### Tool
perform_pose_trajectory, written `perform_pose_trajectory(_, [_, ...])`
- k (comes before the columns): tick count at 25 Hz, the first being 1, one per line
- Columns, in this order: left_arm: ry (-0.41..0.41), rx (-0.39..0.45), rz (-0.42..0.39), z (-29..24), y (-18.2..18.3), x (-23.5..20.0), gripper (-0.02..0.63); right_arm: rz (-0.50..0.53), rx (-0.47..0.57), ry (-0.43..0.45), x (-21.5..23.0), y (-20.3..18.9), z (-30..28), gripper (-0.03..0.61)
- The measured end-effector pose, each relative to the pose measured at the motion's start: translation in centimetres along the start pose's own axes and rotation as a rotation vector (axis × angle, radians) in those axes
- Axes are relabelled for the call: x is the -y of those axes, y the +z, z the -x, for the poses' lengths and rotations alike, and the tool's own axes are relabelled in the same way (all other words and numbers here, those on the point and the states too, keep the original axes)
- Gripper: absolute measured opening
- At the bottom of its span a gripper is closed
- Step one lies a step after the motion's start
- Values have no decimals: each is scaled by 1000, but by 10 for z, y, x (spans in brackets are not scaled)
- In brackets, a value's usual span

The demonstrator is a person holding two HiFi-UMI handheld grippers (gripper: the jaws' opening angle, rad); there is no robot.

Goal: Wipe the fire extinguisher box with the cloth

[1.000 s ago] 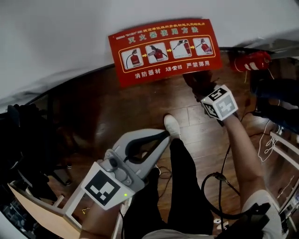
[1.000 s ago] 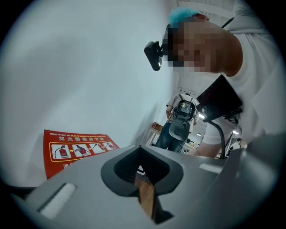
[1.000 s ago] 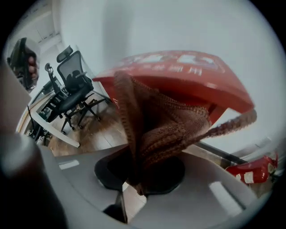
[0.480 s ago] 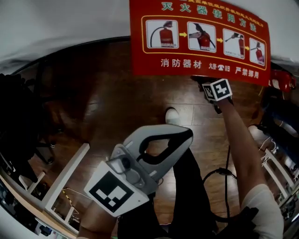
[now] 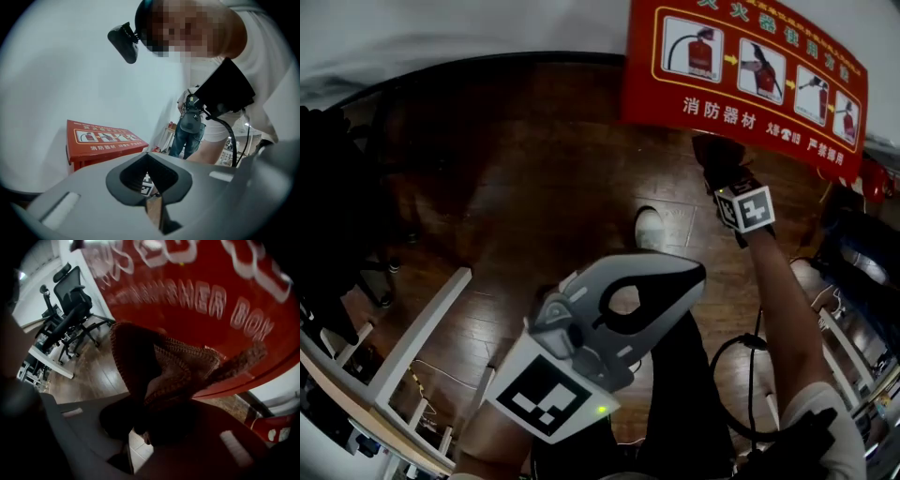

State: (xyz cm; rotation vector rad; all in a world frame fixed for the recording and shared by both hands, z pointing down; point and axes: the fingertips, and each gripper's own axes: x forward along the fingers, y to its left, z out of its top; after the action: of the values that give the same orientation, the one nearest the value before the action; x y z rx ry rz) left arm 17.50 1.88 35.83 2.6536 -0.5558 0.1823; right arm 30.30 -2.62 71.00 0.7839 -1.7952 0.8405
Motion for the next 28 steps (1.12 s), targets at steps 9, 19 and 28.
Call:
perform_pose_trajectory(9, [31, 36, 18, 55, 53, 13, 0, 84, 216, 10, -87, 80, 162, 71])
perform_pose_trajectory(19, [111, 55, 53, 79, 22, -10, 0, 6, 150, 33, -55, 93, 73, 71])
perform_pose_trajectory(28, [196, 75, 118, 78, -42, -39, 0, -48, 43, -1, -16, 61, -78, 71])
